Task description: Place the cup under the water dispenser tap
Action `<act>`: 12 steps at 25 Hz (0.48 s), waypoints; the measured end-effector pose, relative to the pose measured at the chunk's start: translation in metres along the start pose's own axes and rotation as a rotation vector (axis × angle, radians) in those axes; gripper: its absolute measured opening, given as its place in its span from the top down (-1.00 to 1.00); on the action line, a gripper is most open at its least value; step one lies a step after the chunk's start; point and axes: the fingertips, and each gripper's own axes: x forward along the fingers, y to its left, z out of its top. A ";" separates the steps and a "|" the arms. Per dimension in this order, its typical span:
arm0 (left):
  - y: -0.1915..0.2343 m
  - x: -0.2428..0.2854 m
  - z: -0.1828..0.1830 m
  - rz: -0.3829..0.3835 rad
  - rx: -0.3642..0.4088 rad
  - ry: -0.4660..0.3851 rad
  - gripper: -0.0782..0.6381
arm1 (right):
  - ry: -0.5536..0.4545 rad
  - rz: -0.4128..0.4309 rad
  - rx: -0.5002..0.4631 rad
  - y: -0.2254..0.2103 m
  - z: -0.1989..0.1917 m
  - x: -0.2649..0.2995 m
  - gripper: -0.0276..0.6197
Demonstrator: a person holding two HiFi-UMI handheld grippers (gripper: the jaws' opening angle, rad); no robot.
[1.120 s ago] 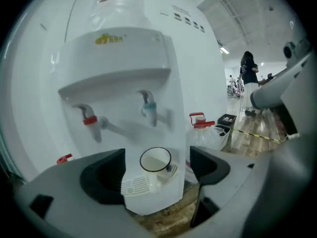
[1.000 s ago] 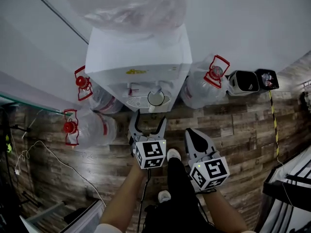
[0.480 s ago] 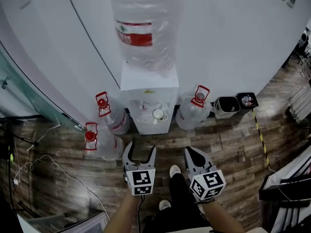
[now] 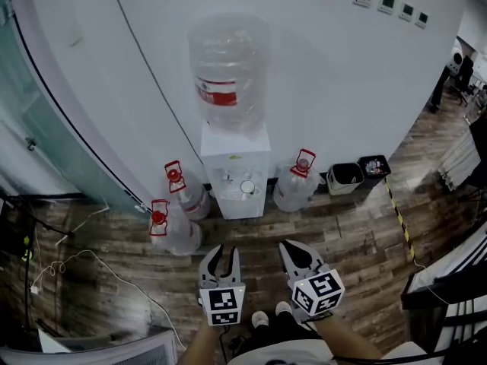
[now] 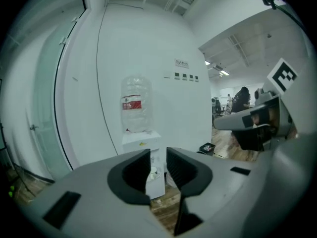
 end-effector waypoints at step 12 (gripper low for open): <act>-0.062 -0.056 0.044 0.019 0.015 -0.055 0.64 | -0.030 0.082 -0.015 0.007 0.030 -0.072 0.86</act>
